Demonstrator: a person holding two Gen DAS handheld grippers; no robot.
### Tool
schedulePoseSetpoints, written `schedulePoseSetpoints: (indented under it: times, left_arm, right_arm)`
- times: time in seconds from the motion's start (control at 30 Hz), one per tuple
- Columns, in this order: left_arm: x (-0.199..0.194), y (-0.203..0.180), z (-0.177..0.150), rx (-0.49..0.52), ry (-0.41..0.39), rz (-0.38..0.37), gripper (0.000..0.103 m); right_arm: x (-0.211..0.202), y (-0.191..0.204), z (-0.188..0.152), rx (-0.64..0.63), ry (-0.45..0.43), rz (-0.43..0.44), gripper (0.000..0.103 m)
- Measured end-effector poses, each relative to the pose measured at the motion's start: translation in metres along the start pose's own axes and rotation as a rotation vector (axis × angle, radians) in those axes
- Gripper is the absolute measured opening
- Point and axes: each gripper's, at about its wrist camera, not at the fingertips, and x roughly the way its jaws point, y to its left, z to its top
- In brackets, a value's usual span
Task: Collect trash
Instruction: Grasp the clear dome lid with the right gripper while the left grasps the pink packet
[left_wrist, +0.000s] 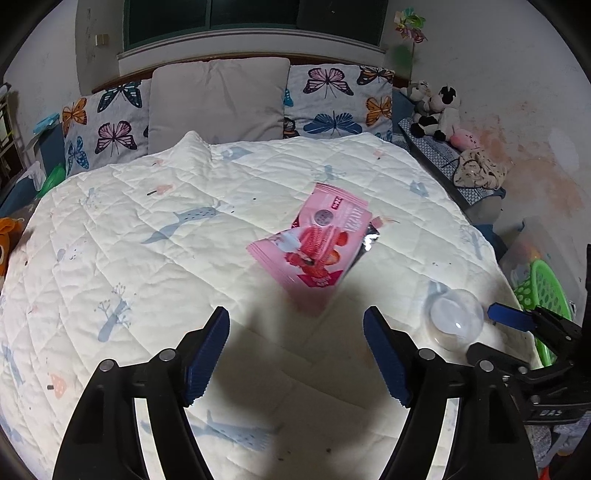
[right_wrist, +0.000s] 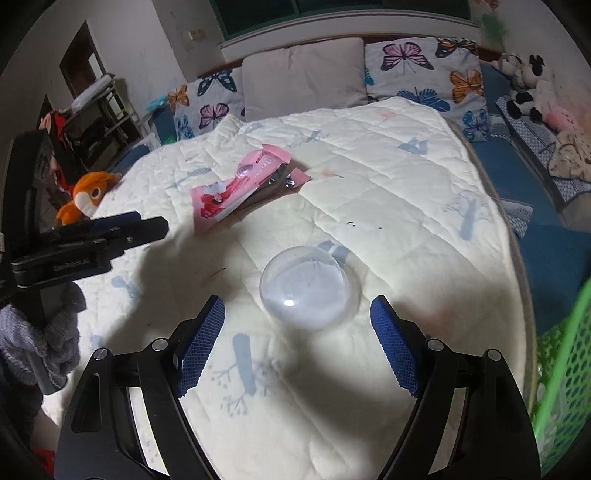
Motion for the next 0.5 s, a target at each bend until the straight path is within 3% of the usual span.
schedulePoseSetpoints:
  times: [0.17,0.3,0.5]
  left_arm:
    - [0.007,-0.001,0.010,0.030,-0.010,-0.010,0.079]
    - [0.013,-0.008,0.021,0.075,-0.015,-0.010,0.082]
    - [0.030,-0.019,0.038,0.144,-0.004,0.002,0.085]
  right_arm:
    - [0.022,0.001,0.003,-0.037,0.035,-0.034,0.075]
    - [0.029,-0.002,0.001,-0.049,0.049,-0.048,0.066]
    - [0.028,-0.006,0.002,-0.048,0.041,-0.041,0.065]
